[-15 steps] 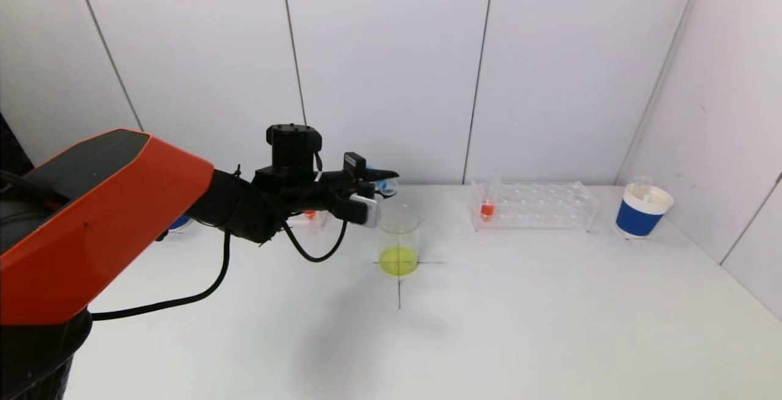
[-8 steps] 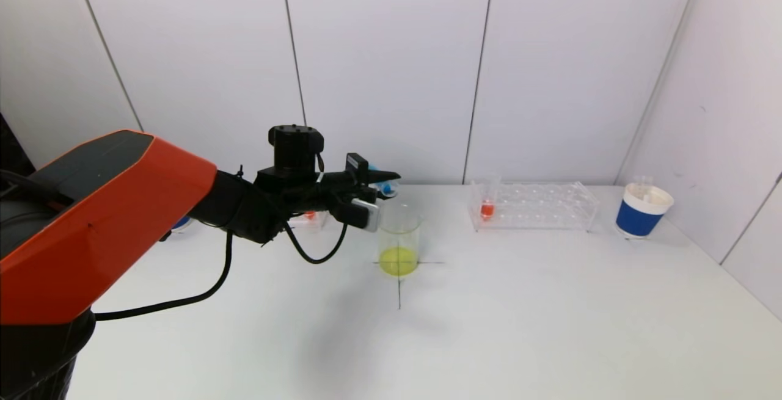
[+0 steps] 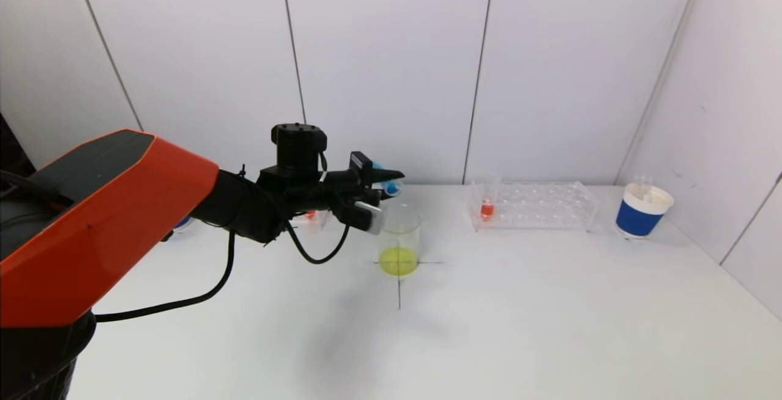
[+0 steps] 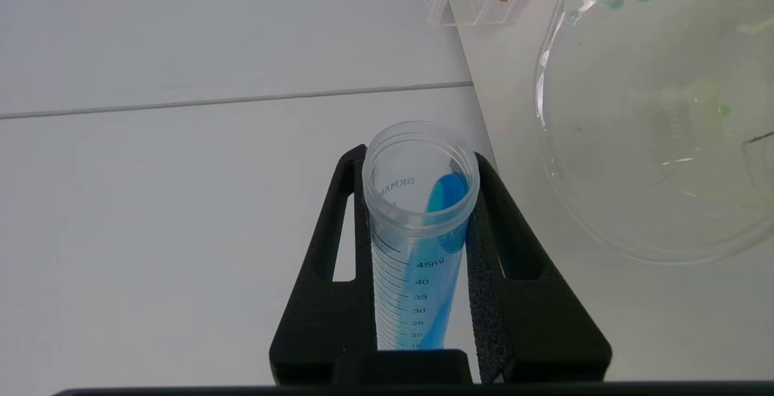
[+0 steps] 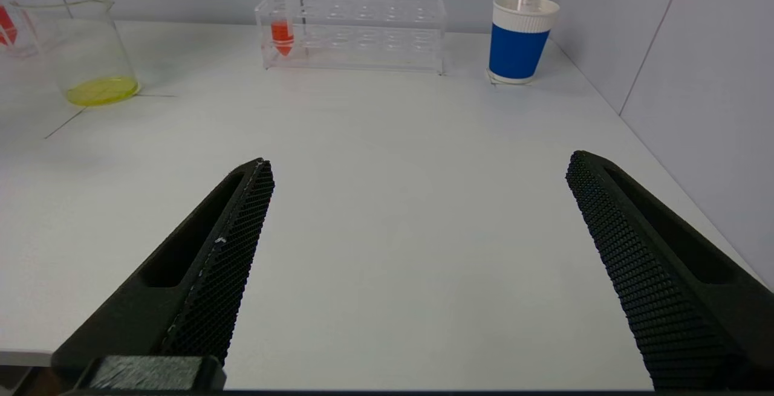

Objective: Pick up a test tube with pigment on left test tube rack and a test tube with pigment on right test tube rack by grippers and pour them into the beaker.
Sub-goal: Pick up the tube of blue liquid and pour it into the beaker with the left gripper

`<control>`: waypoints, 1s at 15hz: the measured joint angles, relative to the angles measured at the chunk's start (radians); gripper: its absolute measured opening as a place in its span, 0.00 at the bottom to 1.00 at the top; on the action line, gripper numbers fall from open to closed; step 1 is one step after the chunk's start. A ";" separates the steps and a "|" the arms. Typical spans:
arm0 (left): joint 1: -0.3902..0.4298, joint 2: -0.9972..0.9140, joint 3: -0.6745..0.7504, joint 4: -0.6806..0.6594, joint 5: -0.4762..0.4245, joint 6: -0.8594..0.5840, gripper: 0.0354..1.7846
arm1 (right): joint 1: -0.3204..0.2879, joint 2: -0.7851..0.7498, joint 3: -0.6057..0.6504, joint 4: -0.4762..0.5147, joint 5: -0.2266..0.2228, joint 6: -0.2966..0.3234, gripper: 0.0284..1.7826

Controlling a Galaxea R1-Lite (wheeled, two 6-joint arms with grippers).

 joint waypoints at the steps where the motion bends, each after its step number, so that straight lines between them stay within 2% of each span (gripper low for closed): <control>1: -0.002 0.000 -0.001 0.000 0.000 0.007 0.23 | 0.000 0.000 0.000 0.000 0.000 0.000 0.99; 15: -0.004 -0.001 -0.002 0.002 0.001 0.084 0.23 | 0.000 0.000 0.000 0.000 0.000 0.000 0.99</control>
